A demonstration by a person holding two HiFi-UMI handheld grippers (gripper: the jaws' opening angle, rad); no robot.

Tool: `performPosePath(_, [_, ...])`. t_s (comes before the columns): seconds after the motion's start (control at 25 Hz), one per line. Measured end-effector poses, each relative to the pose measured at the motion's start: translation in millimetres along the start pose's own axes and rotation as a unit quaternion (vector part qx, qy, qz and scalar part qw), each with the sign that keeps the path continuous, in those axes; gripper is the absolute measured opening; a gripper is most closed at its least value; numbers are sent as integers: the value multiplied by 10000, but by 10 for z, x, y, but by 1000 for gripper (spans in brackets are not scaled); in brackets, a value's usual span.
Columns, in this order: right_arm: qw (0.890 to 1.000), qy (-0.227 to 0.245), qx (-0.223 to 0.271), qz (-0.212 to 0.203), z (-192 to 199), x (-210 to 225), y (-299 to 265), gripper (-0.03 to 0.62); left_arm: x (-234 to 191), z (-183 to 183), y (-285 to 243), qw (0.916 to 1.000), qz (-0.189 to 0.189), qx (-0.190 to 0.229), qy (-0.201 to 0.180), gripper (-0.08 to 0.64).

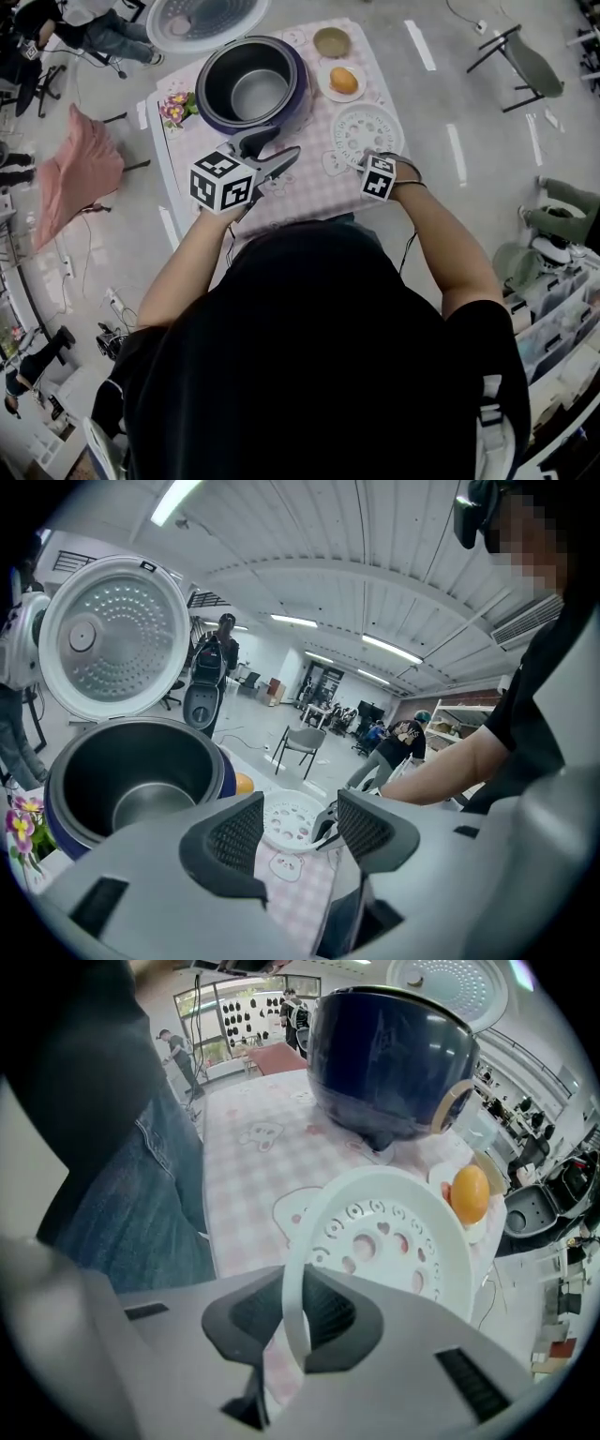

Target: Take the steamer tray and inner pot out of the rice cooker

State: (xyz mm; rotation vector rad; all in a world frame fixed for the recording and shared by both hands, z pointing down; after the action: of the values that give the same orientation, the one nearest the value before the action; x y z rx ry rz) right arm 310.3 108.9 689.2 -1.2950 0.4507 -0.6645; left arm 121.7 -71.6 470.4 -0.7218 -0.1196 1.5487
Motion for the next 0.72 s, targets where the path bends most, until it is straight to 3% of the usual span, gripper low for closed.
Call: performPosePath(0.72, [9982,-118,-372,-458,-61,-74,-410,92,-290,158,249,9994,-228,31,252,259])
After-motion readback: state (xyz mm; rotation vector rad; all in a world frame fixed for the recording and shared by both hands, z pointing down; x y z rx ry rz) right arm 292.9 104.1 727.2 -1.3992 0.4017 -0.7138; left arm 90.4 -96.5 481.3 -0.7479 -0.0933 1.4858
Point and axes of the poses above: the fingertips, and each gripper's own axes: y backward along the fingers, x to its right, z out of its underside, the point moved 9 cm from there along y, backward along the fingers, and after that the axes turned 2 degrees about -z, right-handed, at the moved point
